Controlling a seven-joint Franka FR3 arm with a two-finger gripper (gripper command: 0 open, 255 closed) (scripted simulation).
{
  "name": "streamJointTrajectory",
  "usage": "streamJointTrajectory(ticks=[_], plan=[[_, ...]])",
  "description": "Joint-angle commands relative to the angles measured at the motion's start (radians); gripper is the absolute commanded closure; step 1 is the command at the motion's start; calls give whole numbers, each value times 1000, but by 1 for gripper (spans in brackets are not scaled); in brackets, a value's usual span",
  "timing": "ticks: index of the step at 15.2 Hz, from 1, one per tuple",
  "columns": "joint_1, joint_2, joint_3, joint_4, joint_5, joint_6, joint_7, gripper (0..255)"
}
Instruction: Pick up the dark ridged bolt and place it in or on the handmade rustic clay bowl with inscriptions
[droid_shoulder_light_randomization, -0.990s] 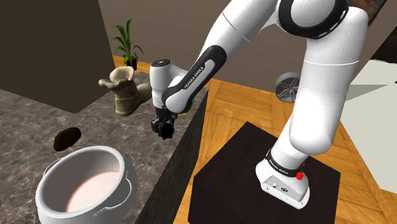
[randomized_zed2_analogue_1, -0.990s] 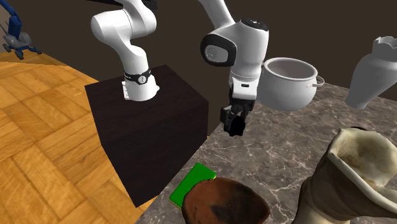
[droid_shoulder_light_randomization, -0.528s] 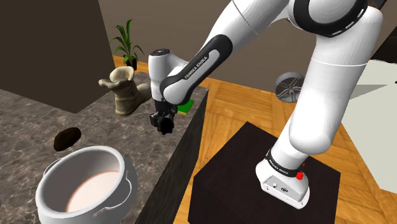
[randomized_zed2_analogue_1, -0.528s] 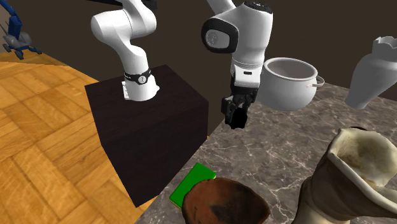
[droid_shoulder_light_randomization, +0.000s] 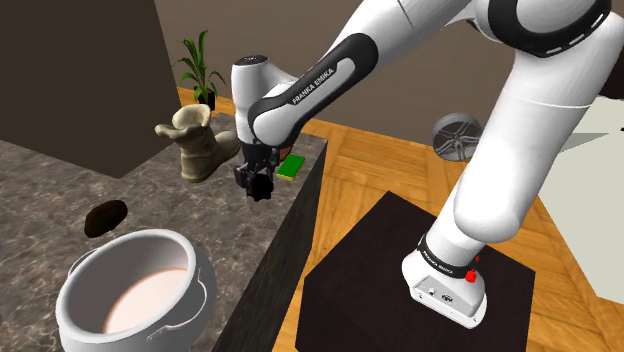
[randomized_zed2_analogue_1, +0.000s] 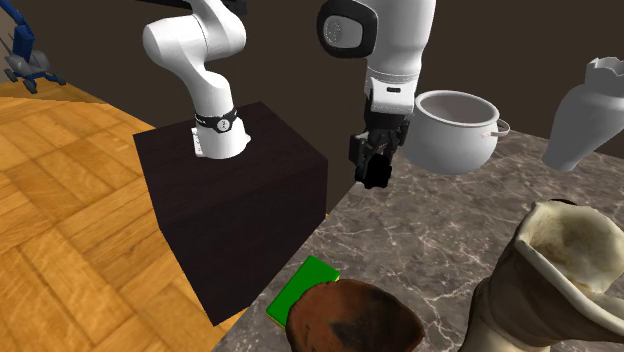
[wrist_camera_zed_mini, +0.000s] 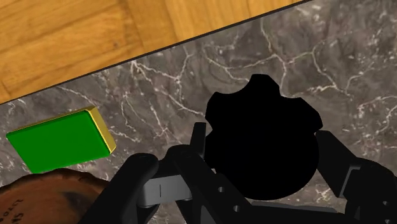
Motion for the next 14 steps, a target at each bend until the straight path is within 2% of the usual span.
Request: streamJointTrajectory(ticks=[1,12,14], plan=[[-1,-18,1,9,9,-26,-7,255],[-4,-104,4,61,48,-159,-37,255],[-27,-77,-19,95,39,-166,-77,255]])
